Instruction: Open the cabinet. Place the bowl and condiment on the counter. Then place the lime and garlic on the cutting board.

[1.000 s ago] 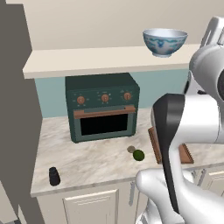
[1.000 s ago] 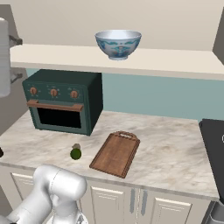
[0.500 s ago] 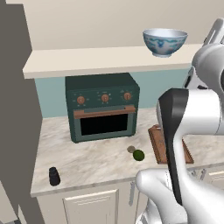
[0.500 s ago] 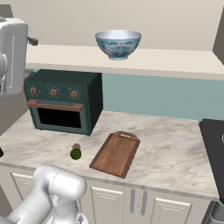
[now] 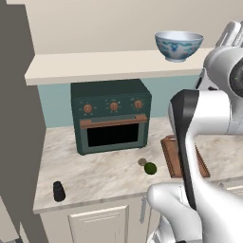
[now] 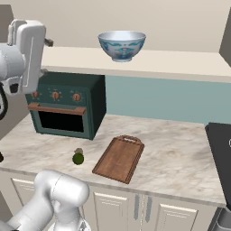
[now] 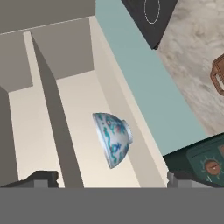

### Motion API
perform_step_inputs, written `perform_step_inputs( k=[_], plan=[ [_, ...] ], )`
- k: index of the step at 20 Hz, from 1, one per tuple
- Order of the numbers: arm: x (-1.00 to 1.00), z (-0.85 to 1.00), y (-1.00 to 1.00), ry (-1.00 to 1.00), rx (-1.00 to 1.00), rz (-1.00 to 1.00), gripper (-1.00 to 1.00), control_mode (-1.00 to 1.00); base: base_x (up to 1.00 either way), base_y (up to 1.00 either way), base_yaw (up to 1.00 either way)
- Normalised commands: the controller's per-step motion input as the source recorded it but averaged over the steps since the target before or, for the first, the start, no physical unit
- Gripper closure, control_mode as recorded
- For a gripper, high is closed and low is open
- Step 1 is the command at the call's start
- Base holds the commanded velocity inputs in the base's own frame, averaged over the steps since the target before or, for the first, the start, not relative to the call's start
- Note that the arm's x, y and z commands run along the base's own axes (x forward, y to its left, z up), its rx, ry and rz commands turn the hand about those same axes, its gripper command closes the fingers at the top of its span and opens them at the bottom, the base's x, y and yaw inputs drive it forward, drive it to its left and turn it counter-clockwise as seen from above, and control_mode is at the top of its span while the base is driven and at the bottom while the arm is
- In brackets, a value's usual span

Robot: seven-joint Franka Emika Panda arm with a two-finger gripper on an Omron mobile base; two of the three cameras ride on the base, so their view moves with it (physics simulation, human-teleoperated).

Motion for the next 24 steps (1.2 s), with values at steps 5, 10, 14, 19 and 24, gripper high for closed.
perform_step_inputs(
  k=[5, 10, 14, 19, 24],
  plan=[
    [0.28, -0.08, -0.03, 0.00, 0.00, 0.00, -1.00, -1.00, 0.00, 0.00, 0.00],
    [0.25, -0.03, -0.02, 0.00, 0.00, 0.00, -1.00, -1.00, 0.00, 0.00, 0.00],
    [0.27, 0.00, -0.03, 0.07, 0.02, 0.00, -1.00, -1.00, 0.00, 0.00, 0.00],
    [0.26, 0.00, -0.04, 0.12, 0.00, 0.00, -1.00, -1.00, 0.00, 0.00, 0.00],
    [0.23, 0.00, -0.08, 0.01, 0.00, 0.00, -1.00, -1.00, 0.00, 0.00, 0.00]
  ],
)
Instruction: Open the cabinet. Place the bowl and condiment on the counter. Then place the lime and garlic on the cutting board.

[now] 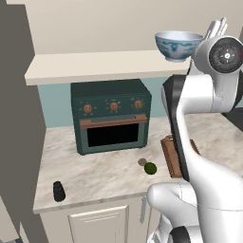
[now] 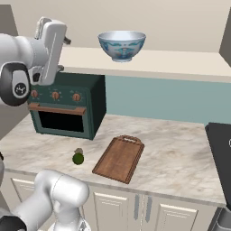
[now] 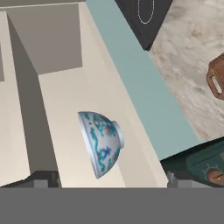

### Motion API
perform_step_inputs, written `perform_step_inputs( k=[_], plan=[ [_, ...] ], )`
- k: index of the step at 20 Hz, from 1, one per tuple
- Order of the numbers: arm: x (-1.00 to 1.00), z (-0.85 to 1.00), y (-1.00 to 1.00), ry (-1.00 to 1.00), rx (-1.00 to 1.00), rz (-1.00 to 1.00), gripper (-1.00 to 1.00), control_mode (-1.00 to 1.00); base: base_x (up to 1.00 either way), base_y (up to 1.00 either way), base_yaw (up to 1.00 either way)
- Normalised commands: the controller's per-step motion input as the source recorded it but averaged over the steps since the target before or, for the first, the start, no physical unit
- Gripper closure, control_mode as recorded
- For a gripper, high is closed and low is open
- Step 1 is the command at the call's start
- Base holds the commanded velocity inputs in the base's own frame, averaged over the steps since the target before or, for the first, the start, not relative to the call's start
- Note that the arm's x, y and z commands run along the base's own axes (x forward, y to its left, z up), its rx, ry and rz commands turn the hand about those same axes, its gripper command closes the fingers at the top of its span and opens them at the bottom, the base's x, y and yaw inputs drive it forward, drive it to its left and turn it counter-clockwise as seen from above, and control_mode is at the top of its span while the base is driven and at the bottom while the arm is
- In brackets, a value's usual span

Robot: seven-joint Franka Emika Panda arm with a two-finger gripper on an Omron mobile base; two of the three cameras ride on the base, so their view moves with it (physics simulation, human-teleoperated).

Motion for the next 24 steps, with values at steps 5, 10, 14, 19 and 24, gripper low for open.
perform_step_inputs(
  k=[5, 10, 14, 19, 24],
  plan=[
    [0.22, 0.00, -0.10, -0.04, 0.00, 0.00, -1.00, -1.00, 0.00, 0.00, 0.00],
    [0.29, -0.03, -0.10, -0.02, 0.00, 0.00, -1.00, -1.00, 0.00, 0.00, 0.00],
    [0.30, 0.00, -0.10, 0.00, 0.00, 0.00, -1.00, -1.00, 0.00, 0.00, 0.00],
    [0.23, 0.00, -0.10, 0.00, 0.00, 0.00, -1.00, -1.00, 0.00, 0.00, 0.00],
    [0.24, -0.02, -0.06, 0.00, 0.00, 0.00, -1.00, -1.00, 0.00, 0.00, 0.00]
  ],
)
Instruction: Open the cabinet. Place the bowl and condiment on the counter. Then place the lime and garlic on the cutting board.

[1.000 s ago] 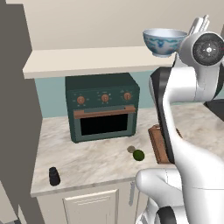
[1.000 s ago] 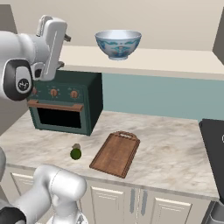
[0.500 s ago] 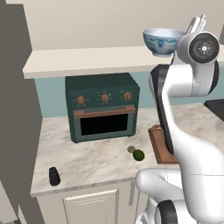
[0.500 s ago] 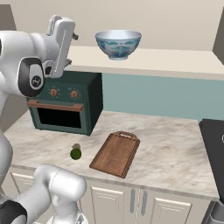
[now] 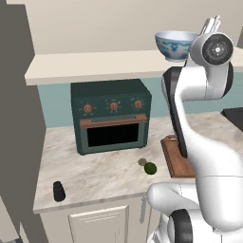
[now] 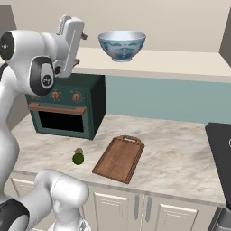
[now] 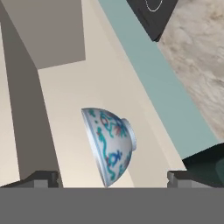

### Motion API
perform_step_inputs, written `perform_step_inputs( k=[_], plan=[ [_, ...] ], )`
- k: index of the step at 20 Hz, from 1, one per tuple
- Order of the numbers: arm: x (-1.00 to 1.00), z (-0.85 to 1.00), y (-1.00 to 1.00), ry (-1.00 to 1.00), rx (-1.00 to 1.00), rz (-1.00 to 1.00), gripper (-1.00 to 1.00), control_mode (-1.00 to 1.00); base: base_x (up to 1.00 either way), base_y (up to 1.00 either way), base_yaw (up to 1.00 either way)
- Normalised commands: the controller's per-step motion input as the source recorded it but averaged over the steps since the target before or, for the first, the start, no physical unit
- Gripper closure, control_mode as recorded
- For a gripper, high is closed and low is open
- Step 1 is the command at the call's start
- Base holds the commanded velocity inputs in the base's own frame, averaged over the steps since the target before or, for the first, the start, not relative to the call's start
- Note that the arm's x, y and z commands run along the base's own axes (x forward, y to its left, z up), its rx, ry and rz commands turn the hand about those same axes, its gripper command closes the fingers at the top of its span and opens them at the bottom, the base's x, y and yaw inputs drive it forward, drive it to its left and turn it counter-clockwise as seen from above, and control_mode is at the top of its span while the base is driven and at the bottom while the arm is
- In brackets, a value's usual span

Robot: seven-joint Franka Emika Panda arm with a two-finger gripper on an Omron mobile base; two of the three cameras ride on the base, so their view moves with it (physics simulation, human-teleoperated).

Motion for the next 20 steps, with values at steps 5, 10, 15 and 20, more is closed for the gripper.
perform_step_inputs(
  k=[5, 10, 15, 20],
  plan=[
    [0.25, -0.06, -0.01, 0.00, 0.00, 0.00, -1.00, -1.00, 0.00, 0.00, 0.00],
    [0.26, -0.04, 0.00, 0.00, 0.00, 0.00, -1.00, -1.00, 0.00, 0.00, 0.00],
    [0.22, 0.00, -0.01, 0.00, 0.00, 0.00, -1.00, -1.00, 0.00, 0.00, 0.00],
    [0.22, 0.00, -0.03, 0.00, 0.00, 0.00, -1.00, -1.00, 0.00, 0.00, 0.00]
  ],
)
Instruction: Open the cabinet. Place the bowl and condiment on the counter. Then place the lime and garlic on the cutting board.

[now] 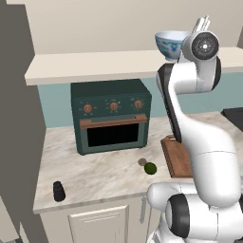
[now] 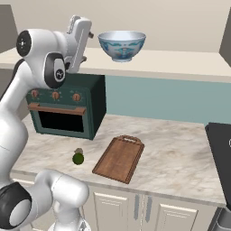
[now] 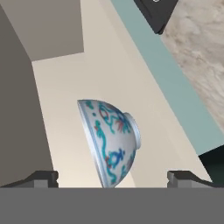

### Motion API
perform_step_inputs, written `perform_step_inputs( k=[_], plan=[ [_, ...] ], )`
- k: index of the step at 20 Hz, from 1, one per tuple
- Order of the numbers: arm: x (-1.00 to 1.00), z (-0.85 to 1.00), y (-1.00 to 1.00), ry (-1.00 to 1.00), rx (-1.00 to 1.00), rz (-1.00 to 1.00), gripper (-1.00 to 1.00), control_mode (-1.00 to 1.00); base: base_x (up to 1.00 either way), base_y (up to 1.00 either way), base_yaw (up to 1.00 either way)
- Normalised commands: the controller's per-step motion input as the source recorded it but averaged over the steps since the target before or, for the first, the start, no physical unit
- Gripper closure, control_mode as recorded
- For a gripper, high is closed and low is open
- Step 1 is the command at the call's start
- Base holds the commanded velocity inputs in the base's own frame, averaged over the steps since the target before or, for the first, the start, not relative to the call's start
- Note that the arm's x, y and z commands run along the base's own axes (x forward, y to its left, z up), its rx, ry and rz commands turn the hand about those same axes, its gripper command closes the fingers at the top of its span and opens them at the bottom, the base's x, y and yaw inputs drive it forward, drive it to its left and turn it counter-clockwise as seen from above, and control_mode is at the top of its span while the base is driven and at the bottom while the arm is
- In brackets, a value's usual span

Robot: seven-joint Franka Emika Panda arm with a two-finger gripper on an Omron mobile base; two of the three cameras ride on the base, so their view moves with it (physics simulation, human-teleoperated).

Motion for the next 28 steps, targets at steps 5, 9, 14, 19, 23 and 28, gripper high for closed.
perform_step_inputs(
  k=[5, 9, 14, 19, 23, 28],
  plan=[
    [0.22, -0.02, -0.04, 0.00, 0.00, 0.00, -1.00, -1.00, 0.00, 0.00, 0.00],
    [0.21, 0.00, -0.04, 0.00, 0.00, 0.00, -1.00, -1.00, 0.00, 0.00, 0.00],
    [0.21, -0.02, -0.04, 0.00, 0.00, 0.00, -1.00, -1.00, 0.00, 0.00, 0.00],
    [0.19, -0.03, -0.03, 0.00, 0.00, 0.00, -1.00, -1.00, 0.00, 0.00, 0.00],
    [0.19, -0.02, -0.02, 0.00, 0.00, 0.00, -1.00, -1.00, 0.00, 0.00, 0.00],
    [0.18, -0.01, -0.02, 0.00, 0.00, 0.00, -1.00, -1.00, 0.00, 0.00, 0.00]
  ],
)
